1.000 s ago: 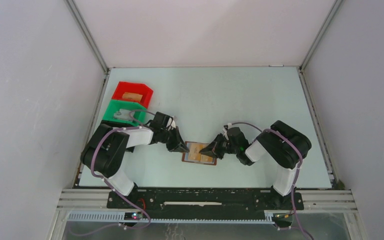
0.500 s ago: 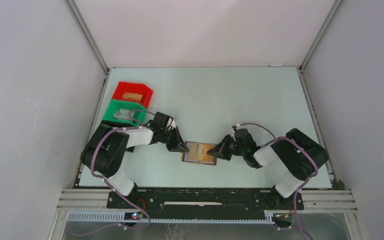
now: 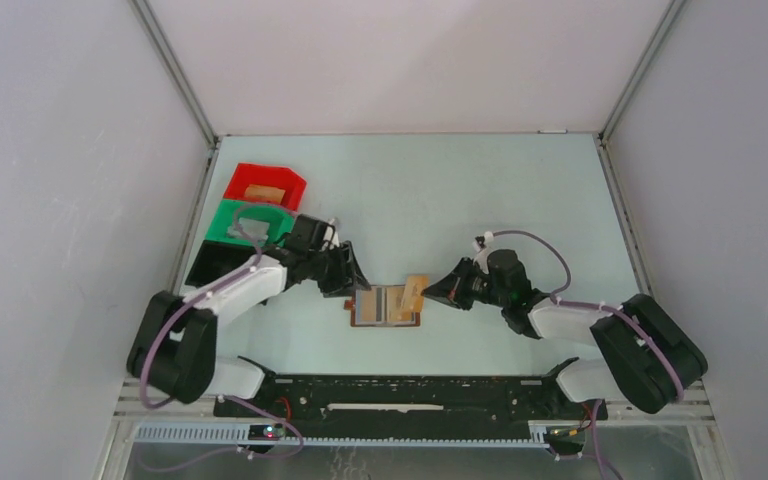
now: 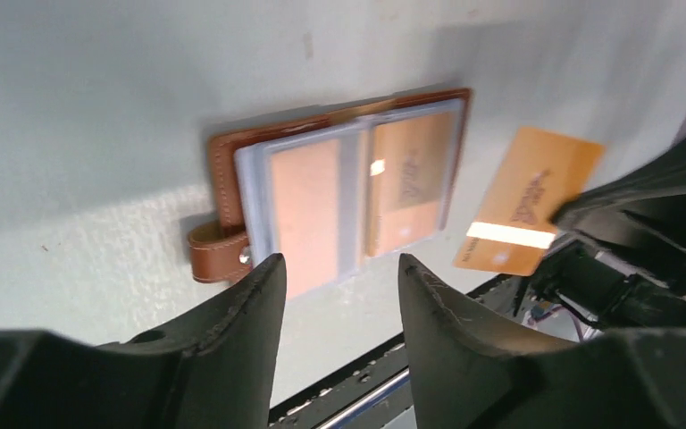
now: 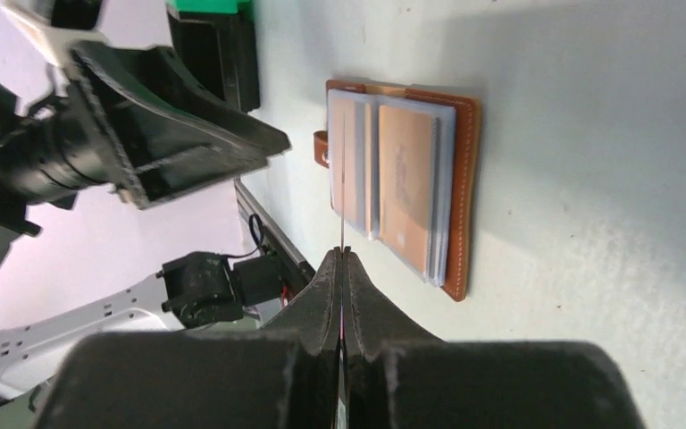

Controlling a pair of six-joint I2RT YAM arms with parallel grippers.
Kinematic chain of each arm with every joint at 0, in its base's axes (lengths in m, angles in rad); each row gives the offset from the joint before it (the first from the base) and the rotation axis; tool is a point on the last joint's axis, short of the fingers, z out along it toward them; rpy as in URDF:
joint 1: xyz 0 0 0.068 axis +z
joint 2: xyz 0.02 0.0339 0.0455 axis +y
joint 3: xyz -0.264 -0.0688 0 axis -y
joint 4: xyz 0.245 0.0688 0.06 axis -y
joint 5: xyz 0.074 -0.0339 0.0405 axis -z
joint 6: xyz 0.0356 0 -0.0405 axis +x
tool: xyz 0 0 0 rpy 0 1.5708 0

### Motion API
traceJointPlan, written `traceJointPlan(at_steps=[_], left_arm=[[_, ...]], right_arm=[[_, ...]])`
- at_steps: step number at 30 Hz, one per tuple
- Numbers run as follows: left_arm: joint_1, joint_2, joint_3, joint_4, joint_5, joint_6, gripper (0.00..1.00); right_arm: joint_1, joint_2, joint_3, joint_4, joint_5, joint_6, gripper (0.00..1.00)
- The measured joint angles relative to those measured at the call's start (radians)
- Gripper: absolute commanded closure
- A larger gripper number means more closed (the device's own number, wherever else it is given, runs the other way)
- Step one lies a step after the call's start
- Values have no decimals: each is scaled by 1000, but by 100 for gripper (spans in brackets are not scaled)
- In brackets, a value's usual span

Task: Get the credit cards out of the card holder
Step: Place the credit card in the storage box.

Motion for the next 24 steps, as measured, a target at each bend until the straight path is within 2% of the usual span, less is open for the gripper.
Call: traceJointPlan(at_steps=[5,7,10,17,24], left_arm=[[1,-114,72,-47,19,20,34],[2,-132,76,-33,72,19,28],[2,-135,74,-22,152,19,27],[2,-135,38,55,322,13,31],[2,-137,-14,191,458,-60,43]], right_arm=[[-2,-35,0,-3,-37,-19,100],[-2,-50,0,2,-49,-19,100],[-2,-70,0,27,-69,-16,100],[4,-84,0,148,-121,31,100],[26,-39,12,303,-161,107,100]])
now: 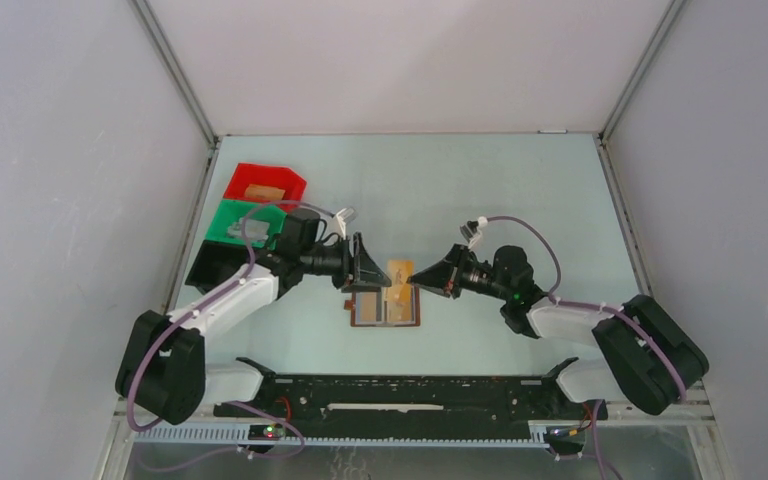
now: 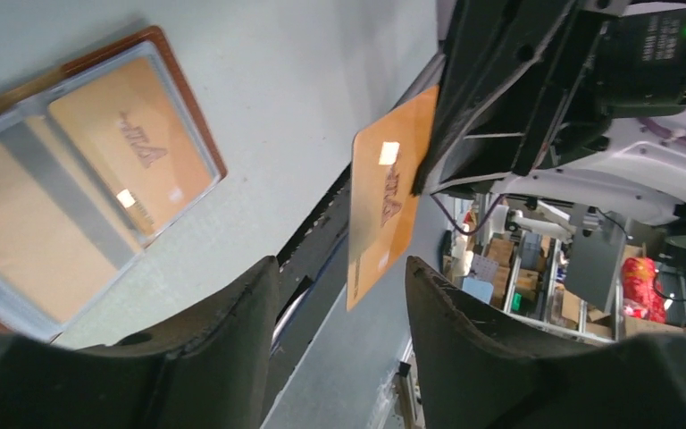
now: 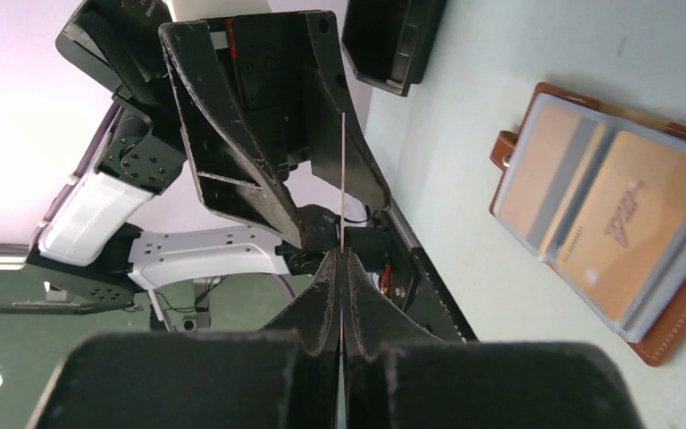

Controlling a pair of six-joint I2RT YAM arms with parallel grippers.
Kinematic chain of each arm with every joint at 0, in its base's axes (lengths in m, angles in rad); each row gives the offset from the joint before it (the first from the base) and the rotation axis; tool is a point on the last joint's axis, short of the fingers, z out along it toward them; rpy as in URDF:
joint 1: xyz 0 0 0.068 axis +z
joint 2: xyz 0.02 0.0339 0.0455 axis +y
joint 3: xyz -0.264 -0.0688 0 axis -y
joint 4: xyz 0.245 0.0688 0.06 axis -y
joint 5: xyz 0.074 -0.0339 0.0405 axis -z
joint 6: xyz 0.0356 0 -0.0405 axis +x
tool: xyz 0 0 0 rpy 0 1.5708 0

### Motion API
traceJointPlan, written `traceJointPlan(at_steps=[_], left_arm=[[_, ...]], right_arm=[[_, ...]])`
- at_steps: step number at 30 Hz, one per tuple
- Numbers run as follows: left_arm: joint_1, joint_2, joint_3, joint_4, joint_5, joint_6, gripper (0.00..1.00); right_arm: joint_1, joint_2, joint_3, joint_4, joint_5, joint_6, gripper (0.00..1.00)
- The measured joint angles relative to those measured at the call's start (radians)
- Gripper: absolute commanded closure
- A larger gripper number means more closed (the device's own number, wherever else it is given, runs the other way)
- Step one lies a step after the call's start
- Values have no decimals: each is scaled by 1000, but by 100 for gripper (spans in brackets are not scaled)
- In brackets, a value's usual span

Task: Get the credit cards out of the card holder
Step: Place the credit card in the storage box.

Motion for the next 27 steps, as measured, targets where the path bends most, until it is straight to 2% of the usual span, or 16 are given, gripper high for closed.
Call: traceJointPlan(at_steps=[2,9,11,13,15,16,19,23,27], left_arm=[[0,-4,-3,30,21,-18,50],[0,-8,-5,103,50,-73,99],[1,-9,-5,111,57,-85,100],[1,-15,-5,120,55,-90,100],[4,-19,-5,117,49,-95,100],[9,-22,-4,109,45,-95,100],[66,-49,2,49,18,-88,100],[211,-88,72,-89,-55,-61,100],[370,-106,196,-153,-174,-52,100]], right_arm=[[11,24,11,31,-4,18,100],[50,103,46,121,-9,63,100],[51,112,46,127,-8,66,100],[50,122,46,129,-9,72,66],[49,123,46,128,-10,77,40],[43,123,46,123,-12,87,33],[27,85,46,45,2,63,29],[-4,-82,51,-211,84,-27,29],[-46,-247,82,-461,167,-127,29]])
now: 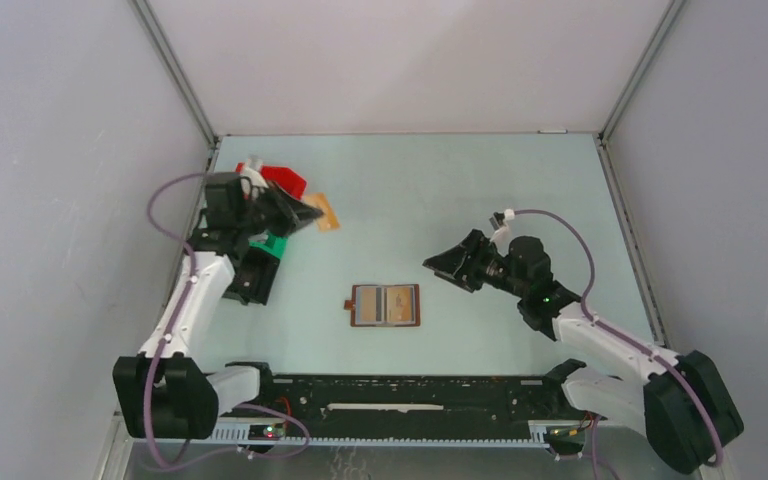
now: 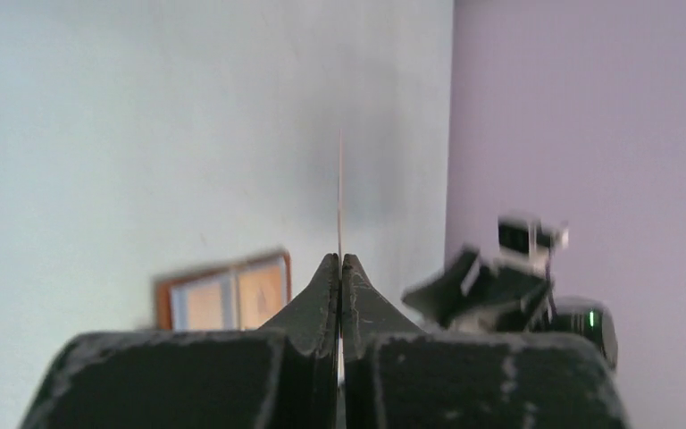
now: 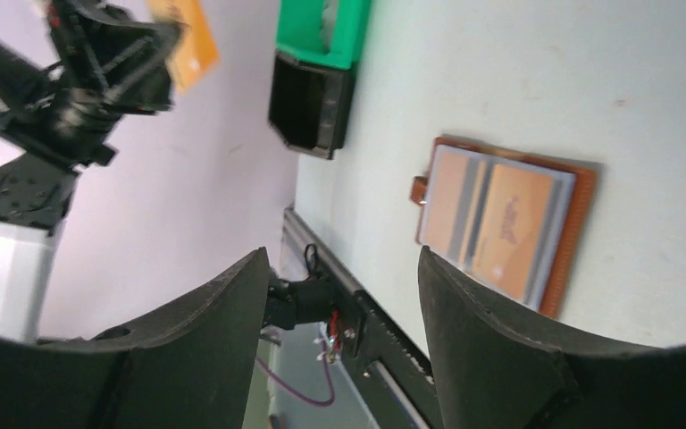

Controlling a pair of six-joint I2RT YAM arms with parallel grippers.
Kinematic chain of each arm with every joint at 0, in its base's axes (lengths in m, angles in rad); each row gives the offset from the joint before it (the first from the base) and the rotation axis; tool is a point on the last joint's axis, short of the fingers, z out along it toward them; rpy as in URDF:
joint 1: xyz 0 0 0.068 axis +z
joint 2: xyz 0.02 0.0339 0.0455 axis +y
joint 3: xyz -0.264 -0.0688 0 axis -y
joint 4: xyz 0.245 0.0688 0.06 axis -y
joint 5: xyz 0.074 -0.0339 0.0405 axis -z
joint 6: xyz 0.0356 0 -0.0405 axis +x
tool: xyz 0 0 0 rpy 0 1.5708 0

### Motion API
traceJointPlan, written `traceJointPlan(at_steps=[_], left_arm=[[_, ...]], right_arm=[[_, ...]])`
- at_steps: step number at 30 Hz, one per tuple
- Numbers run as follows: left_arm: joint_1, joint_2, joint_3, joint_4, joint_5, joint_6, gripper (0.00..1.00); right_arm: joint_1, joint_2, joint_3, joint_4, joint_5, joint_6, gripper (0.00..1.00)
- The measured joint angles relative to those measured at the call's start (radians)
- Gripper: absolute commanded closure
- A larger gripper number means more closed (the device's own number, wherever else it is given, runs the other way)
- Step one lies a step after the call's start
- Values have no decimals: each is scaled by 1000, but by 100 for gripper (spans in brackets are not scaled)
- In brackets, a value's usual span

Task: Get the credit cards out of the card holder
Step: Place the credit card in the storage box.

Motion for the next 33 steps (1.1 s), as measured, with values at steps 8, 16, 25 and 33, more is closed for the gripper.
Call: traceJointPlan(at_steps=[8,16,25,33], left_arm=[[167,142,220,21,-346,-23,100],[224,518,451,93,-484,-116,100],[257,672,475,107,-513,-237,100],[269,727,476,121,-541,-291,100]], right_arm=[[-67,-94,14,-295,47,-107,30],[-77,-146,14,-445,53,-158,30],[-97,-172,14,-511,73,-177,30],[-102,-169,14,-521,73,-179,31]])
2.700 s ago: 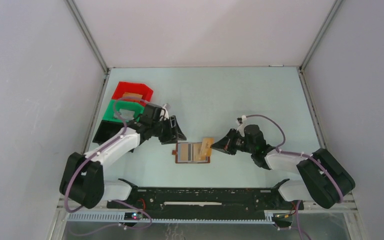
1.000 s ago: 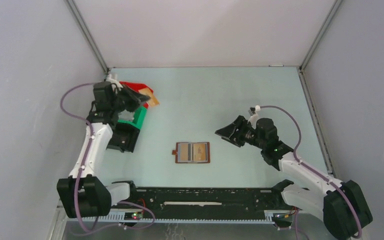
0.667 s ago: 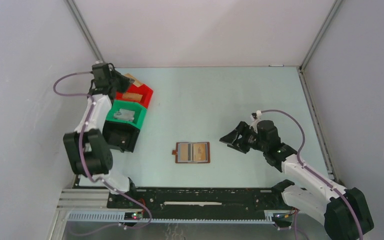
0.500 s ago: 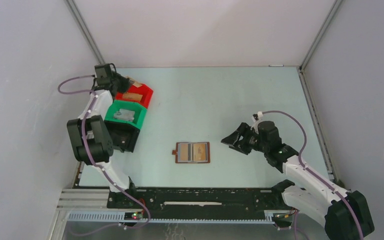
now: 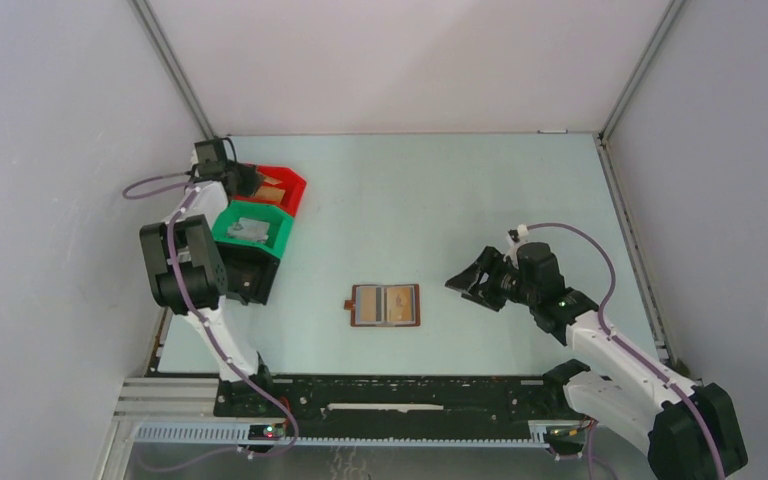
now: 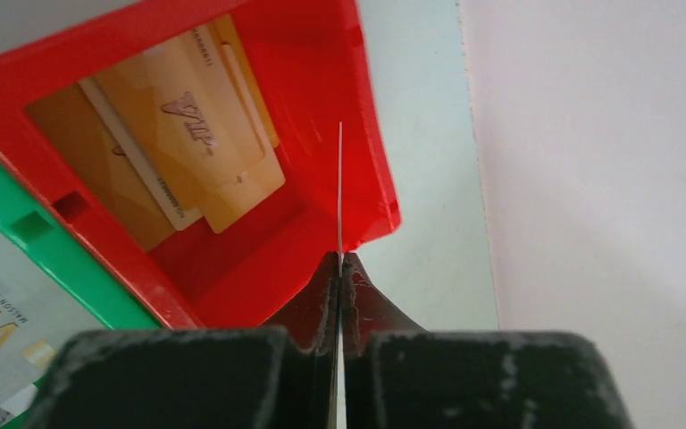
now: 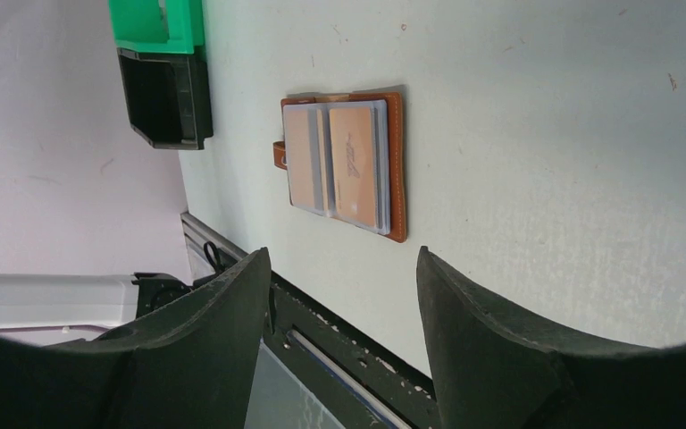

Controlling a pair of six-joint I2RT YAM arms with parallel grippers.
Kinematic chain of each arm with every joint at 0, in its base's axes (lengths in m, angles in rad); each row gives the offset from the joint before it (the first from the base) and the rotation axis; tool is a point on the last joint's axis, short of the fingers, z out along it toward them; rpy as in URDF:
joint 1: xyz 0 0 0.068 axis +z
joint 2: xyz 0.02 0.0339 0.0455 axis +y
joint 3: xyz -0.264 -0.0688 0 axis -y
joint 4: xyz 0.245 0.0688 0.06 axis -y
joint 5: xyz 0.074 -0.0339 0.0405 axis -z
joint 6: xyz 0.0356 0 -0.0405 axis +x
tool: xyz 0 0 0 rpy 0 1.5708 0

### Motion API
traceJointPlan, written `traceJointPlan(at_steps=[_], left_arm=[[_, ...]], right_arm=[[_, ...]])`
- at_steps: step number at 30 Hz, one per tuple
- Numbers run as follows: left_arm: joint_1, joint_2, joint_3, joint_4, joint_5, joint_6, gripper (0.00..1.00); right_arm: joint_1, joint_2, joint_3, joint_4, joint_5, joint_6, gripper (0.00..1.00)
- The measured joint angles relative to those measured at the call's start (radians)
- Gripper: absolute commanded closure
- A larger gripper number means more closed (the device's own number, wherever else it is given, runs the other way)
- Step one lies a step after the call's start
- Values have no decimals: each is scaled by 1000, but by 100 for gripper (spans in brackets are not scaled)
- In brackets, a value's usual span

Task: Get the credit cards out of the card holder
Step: Place the credit card in the storage box.

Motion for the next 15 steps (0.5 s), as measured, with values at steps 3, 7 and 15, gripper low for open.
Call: traceJointPlan(at_steps=[3,7,15], left_arm=[[2,15,-7,1,-19,-25,100],[3,16,-32,19,-42,-59,99],[5,21,-48,43,-52,-104,74]], right_arm=[[0,4,0,-6,0,-1,31],[0,5,0,-10,0,-1,31],[2,-18,0,-33,18,-1,31]])
